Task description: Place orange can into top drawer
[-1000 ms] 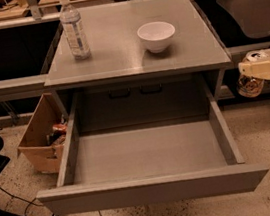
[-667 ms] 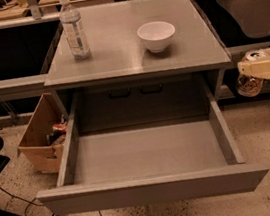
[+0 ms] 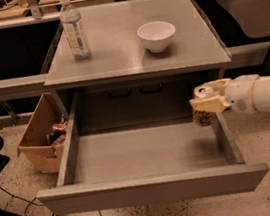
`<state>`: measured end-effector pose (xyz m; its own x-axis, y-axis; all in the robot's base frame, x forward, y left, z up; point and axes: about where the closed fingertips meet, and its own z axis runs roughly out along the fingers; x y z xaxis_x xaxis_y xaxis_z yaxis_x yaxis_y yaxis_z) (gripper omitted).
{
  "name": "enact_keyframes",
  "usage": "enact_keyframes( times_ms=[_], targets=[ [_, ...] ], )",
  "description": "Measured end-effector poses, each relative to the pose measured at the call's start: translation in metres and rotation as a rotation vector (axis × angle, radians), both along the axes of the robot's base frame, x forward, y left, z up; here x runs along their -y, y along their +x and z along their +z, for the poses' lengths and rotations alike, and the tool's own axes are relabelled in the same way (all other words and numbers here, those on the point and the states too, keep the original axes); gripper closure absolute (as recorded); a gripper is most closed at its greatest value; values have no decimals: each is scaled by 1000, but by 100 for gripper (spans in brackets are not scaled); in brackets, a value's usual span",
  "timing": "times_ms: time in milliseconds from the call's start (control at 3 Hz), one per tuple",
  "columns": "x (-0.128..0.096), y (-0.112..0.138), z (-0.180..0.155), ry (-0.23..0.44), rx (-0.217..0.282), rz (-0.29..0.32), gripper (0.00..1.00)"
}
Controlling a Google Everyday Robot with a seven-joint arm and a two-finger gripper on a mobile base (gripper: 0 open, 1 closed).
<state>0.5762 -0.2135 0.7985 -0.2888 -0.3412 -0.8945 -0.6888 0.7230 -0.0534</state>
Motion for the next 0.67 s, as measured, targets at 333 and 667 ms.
enact_keyframes(
  times_ms=[333,667],
  targets=[
    [-68,-3,-30,-41,3,160,100],
    [-139,-1,-70,-20,-14,314,100]
  ],
)
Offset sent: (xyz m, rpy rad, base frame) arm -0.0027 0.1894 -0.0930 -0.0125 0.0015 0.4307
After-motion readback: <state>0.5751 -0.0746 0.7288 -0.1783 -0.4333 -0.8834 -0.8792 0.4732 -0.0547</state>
